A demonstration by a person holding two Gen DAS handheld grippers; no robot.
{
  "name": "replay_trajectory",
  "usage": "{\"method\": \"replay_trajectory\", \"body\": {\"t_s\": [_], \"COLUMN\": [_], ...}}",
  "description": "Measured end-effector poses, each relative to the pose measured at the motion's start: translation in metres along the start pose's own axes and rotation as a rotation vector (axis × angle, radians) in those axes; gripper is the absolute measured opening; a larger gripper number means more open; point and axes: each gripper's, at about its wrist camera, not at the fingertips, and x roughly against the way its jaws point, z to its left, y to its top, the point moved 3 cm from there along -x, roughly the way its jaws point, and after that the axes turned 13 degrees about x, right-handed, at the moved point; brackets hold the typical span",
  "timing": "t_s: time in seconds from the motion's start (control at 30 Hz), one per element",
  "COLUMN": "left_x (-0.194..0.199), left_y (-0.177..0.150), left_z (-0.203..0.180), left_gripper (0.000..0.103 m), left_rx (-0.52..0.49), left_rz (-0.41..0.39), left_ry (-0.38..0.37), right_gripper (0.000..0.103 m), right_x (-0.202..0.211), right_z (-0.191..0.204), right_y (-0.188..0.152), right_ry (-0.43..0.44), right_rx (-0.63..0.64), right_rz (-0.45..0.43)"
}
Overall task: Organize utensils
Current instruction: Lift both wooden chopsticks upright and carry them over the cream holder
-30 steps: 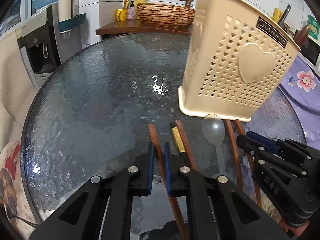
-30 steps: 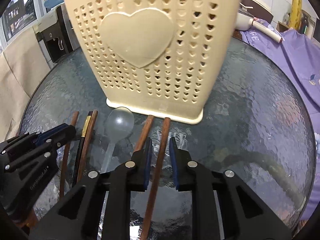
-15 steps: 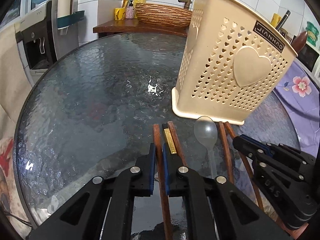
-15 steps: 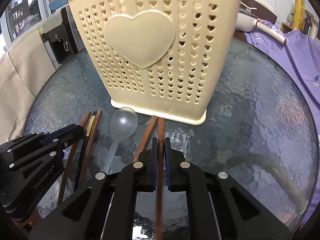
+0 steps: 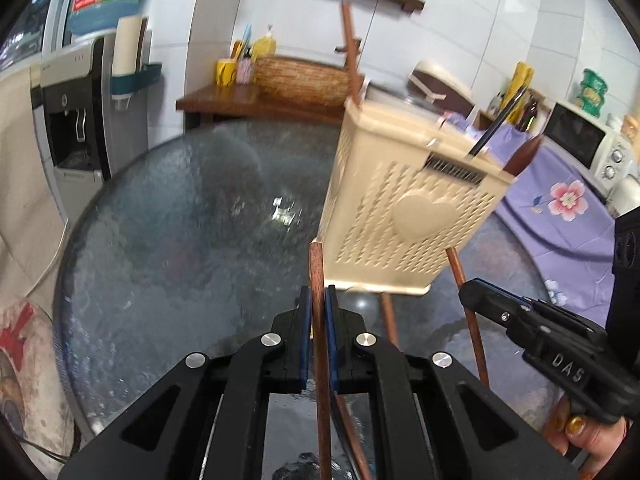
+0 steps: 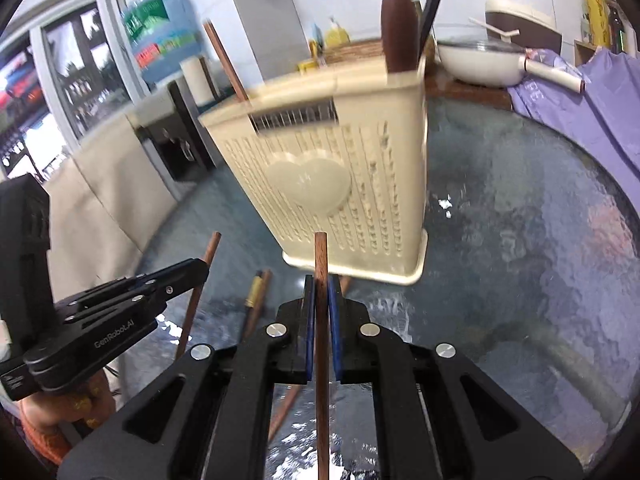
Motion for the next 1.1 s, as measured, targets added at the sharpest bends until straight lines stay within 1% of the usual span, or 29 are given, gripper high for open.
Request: {"method": "replay_trajectory", "body": {"t_s": [0.13,0.23,0.33,0.5,0.73,0.83,0.97,1.1], "left_x": [0.028,0.051,0.069,0.084,0.104,0.113,0.119,0.124], "left_y": [0.010,0.019,0.023,0.021,0.017,0.019,0.024,0.032], "left_z": [-0.011,-0.024,-0.035,-0.045,-0.049,-0.050,-0.054,-0.060], "left_gripper": [0.007,0.007,0.007,0.007,0.006,0.006,0.006,0.006], "left_rx": [-0.004,-0.031,-0.053,-0.063,-0.076,-0.086,-0.102,-0.118], "left_rz": [-0.049,-0.101,-0.135,-0.143,-0.154,-0.167,-0.186,-0.196], "left_ry": [-0.059,-0.093,-0.120,-0.165,-0.197,-0.199,-0.195,-0.202], "right_gripper": [0.007,0.007,0.007,0.007,0.007,0.007,0.007,0.007], "right_x": [0.034,0.054,0.077,0.100,0.128,0.136,0.147,0.150], "right_z": [-0.003,-0.002,0.001,0.008,0.026,0.033,0.040,0.042], "right_y": [0.015,0.024,0.031,0.037,0.040,0.043,0.054,0.066], "right_ry": [0.062,0.079,0.071,0.088,0.078,0.068,0.054,0.041], "right_rx": [-0.012,-0.007,0.020,0.035,0.102,0.140,0.176,0.199], "right_rz": [-0.075,-0.121,-0.158,-0.190,-0.220,-0.236,-0.253,-0.263]}}
